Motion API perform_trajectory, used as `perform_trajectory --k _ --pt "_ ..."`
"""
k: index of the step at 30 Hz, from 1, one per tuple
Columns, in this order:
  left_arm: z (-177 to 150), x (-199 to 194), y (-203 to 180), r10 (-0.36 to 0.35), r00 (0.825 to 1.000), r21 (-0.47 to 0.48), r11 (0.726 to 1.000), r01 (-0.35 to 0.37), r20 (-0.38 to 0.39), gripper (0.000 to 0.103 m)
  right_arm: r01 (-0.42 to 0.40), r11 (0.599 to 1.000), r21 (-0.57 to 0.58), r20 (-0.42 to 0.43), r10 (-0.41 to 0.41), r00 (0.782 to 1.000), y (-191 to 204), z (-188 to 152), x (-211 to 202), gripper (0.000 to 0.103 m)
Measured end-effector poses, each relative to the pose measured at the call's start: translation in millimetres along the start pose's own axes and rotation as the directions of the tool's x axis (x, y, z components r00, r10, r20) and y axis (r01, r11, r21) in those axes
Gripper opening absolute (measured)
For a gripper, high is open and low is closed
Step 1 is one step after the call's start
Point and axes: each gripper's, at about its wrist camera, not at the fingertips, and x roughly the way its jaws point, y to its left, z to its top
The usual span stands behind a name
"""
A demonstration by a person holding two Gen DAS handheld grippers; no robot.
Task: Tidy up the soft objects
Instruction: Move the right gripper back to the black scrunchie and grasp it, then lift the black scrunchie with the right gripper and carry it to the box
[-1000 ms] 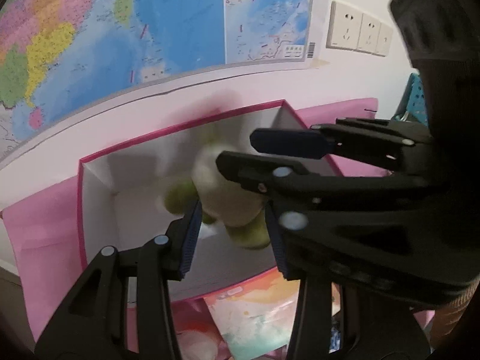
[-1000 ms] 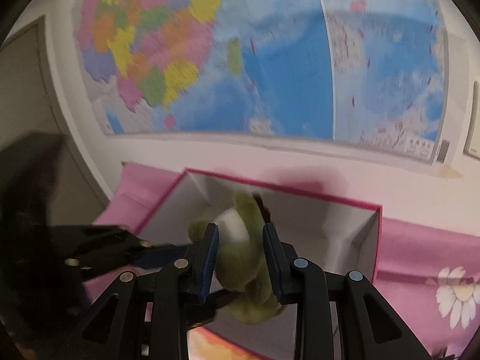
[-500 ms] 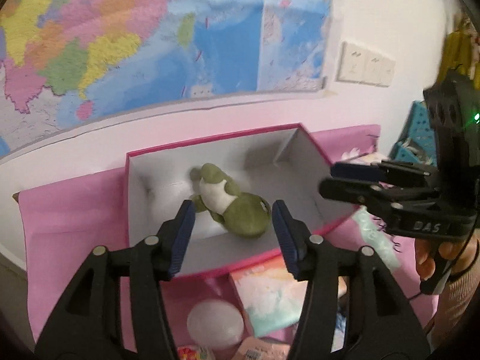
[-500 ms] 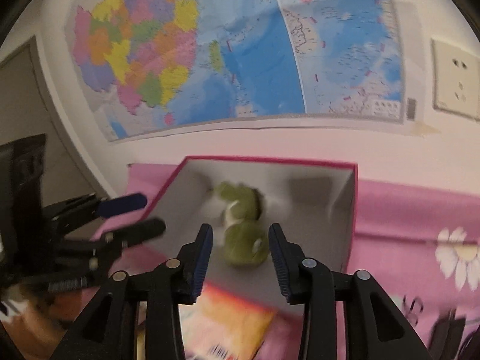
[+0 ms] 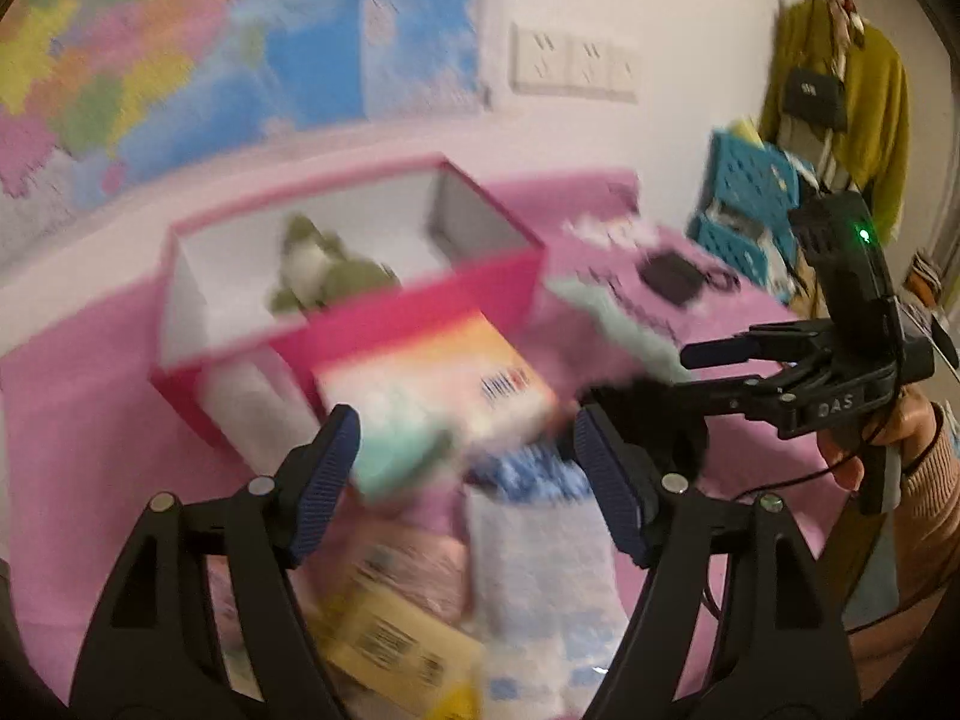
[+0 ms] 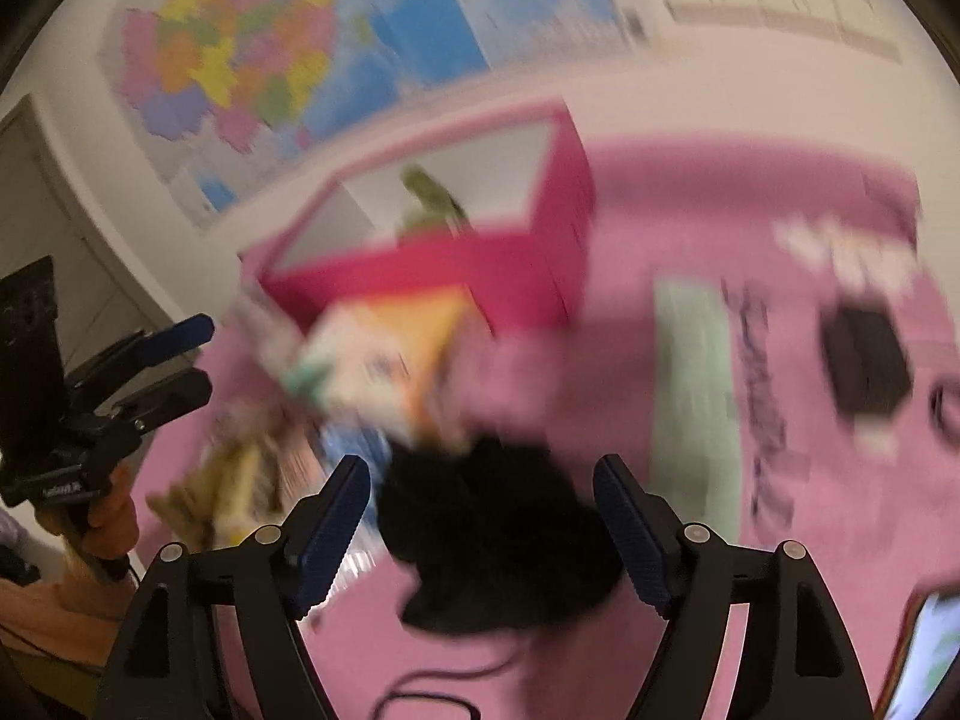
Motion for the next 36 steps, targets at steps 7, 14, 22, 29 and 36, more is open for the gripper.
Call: perform_trajectory --k 7,14,22,29,36 --pt "-22.1 25.5 -26.6 0.009 0.997 0.023 1.0 -0.007 -0.078 0.075 0.022 0.999 0.032 -0.001 -0.022 1.0 -5.0 -10.3 13.9 0.08" --pt "-22.9 29.4 -39.0 0.045 0.996 0.052 0.998 -0.041 -0.082 0.075 -0.013 0.999 0.047 -0.001 0.013 1.0 -8.1 -7.9 26.2 0.082" --pt "-22.8 37.6 -41.1 0.034 0.994 0.05 0.998 -0.029 -0.104 0.075 0.001 1.0 -0.004 0.012 -0.001 1.0 -1.8 -14.3 20.3 0.035" --pt "-23.8 41.1 -46.5 0.001 0.993 0.068 0.998 0.007 -0.115 0.073 0.113 0.983 -0.143 0.107 -0.098 0.989 32.9 -15.6 -4.8 0.018" --pt "-22.4 40.3 -47.7 -0.053 0.992 0.066 0.996 0.06 -0.112 0.06 0.136 0.965 -0.226 0.189 -0.094 0.977 60.2 -7.0 -26.6 0.011"
